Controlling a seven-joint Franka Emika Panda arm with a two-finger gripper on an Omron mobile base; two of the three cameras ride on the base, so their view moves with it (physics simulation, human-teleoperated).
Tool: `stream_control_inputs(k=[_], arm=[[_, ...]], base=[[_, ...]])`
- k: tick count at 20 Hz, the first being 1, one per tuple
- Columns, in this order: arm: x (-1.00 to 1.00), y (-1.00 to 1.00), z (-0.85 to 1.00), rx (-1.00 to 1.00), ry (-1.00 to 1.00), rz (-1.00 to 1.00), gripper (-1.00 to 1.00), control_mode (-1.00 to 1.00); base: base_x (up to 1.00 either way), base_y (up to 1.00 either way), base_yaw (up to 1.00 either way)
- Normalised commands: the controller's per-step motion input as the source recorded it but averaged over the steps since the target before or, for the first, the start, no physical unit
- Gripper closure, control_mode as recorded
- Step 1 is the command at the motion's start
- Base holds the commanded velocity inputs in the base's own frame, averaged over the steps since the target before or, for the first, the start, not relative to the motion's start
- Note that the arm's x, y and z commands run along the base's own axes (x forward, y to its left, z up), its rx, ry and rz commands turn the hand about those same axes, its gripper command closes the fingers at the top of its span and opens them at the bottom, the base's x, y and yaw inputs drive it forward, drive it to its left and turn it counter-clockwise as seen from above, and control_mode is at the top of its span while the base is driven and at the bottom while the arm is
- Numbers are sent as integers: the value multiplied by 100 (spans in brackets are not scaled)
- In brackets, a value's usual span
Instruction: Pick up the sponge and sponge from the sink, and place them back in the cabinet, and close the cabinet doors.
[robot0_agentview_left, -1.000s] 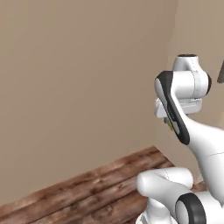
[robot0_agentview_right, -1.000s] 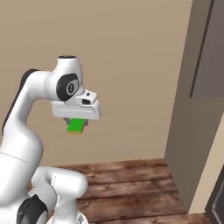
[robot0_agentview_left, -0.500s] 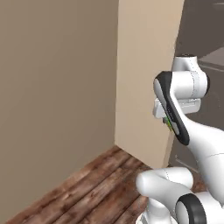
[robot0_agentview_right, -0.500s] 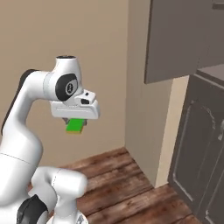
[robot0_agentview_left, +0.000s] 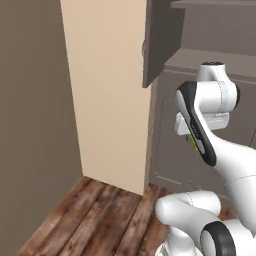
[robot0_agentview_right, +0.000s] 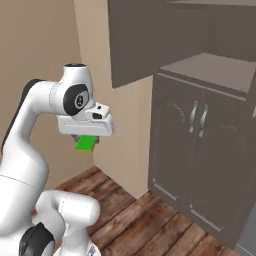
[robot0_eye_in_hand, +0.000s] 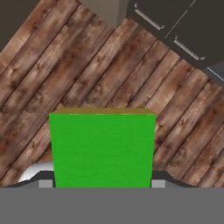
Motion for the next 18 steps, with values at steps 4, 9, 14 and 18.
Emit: stream_control_inputs(k=[4,9,14,18], arm=[[0,0,0,0,0,0,100,100],[0,0,0,0,0,0,100,100],[0,0,0,0,0,0,100,100],[0,0,0,0,0,0,100,100]], base=[[36,-1,-57],[49,0,-54],[58,3,-45],[55,24,-36]])
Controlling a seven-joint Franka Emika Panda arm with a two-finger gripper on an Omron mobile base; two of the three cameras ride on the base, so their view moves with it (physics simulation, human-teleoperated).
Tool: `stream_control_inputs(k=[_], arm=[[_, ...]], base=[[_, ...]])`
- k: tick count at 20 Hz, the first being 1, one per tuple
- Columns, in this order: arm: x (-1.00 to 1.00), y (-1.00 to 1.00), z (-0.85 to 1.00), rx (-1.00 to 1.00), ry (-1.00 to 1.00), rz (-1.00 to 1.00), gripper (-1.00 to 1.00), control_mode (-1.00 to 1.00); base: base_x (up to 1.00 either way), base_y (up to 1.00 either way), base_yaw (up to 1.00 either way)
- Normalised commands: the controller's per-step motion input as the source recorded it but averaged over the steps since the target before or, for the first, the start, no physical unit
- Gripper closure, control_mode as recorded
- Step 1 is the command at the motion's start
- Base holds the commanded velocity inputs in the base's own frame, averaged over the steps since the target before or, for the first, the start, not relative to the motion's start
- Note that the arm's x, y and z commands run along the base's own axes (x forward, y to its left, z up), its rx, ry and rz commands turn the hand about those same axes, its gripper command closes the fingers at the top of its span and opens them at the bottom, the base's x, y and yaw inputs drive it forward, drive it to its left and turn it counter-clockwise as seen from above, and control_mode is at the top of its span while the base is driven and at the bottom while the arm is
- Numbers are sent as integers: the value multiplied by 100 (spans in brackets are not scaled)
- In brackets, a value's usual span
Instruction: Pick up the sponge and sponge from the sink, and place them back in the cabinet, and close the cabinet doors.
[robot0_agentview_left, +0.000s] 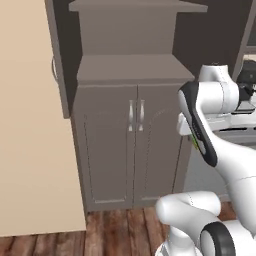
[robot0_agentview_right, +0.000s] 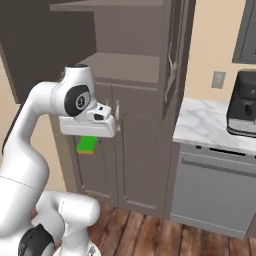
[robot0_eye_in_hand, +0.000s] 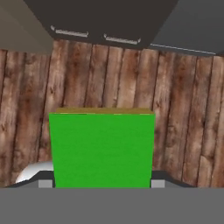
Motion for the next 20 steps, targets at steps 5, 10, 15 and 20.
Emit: stream_control_inputs(k=[5,10,15,20], arm=[[0,0,0,0,0,0,100,100],[0,0,0,0,0,0,100,100],[0,0,0,0,0,0,100,100],[0,0,0,0,0,0,100,100]], base=[[51,38,-24],[44,40,-14],[46,32,-11],[49,19,-10]])
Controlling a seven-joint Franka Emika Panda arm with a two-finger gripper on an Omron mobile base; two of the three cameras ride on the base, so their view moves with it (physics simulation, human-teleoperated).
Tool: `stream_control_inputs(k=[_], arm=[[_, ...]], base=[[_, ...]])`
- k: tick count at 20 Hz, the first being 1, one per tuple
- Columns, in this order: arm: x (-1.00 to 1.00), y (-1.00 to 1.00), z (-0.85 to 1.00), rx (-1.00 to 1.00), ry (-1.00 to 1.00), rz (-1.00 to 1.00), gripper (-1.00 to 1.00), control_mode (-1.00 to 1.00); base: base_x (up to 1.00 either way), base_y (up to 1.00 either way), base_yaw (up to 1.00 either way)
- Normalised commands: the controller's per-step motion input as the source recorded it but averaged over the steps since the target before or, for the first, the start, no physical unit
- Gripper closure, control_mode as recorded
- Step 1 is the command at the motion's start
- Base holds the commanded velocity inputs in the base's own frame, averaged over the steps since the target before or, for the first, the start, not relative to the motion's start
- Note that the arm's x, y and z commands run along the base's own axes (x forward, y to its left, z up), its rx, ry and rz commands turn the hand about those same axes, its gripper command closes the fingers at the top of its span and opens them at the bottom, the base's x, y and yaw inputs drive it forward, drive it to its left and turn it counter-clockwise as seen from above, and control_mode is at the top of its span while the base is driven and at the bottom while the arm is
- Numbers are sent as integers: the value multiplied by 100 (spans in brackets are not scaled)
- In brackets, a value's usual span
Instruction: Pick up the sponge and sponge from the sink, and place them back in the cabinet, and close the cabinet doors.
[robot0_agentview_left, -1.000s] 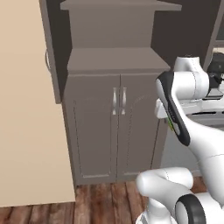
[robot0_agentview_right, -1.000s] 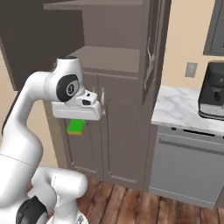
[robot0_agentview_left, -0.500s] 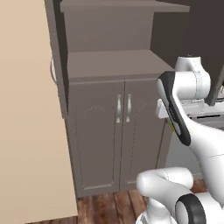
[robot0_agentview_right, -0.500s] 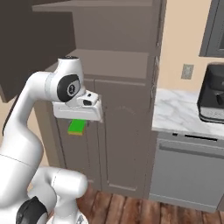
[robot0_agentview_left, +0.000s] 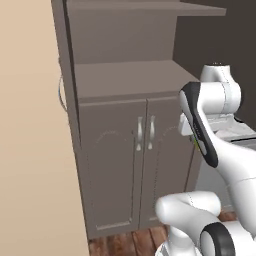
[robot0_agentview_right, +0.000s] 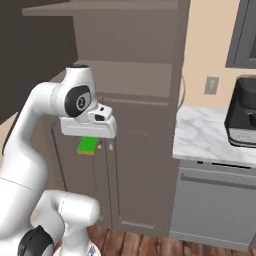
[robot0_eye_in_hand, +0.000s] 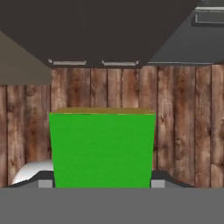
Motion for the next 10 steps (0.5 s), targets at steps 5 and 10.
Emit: stream_control_inputs(k=[5,10], arm=[[0,0,0,0,0,0,100,100],[0,0,0,0,0,0,100,100]], base=[[48,18,-5],[32,20,-2]])
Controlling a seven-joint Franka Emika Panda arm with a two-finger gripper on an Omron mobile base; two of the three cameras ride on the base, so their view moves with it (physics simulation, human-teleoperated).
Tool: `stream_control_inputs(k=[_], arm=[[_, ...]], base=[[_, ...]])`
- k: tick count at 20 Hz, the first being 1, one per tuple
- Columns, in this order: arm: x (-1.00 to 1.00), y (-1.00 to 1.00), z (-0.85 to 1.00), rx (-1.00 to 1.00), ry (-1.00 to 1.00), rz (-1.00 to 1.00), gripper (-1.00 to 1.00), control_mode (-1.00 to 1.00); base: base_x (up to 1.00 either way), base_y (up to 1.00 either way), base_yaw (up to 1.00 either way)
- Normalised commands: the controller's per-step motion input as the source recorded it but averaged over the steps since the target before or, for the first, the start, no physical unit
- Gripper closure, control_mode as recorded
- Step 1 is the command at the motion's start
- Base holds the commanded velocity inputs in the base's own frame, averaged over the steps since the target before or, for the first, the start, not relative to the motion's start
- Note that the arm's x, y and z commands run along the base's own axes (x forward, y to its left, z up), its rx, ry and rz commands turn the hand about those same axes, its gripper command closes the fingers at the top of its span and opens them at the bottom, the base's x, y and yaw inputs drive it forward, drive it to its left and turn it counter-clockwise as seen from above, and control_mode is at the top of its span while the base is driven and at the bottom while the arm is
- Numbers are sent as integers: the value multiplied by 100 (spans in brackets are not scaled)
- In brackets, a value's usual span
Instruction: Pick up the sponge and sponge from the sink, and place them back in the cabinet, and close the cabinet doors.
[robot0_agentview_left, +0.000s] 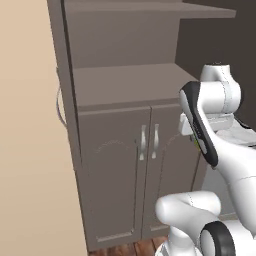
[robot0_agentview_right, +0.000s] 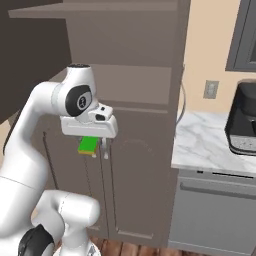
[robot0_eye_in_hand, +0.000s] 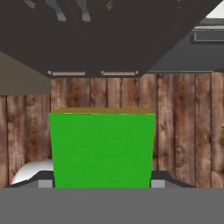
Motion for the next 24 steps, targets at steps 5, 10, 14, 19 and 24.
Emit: stream_control_inputs(k=[5,10,14,19,24], arm=[[0,0,0,0,0,0,100,100],[0,0,0,0,0,0,100,100],[0,0,0,0,0,0,100,100],[0,0,0,0,0,0,100,100],[0,0,0,0,0,0,100,100]], base=[[29,27,0],[30,32,0],[28,35,0],[25,27,0],[31,17,-1]])
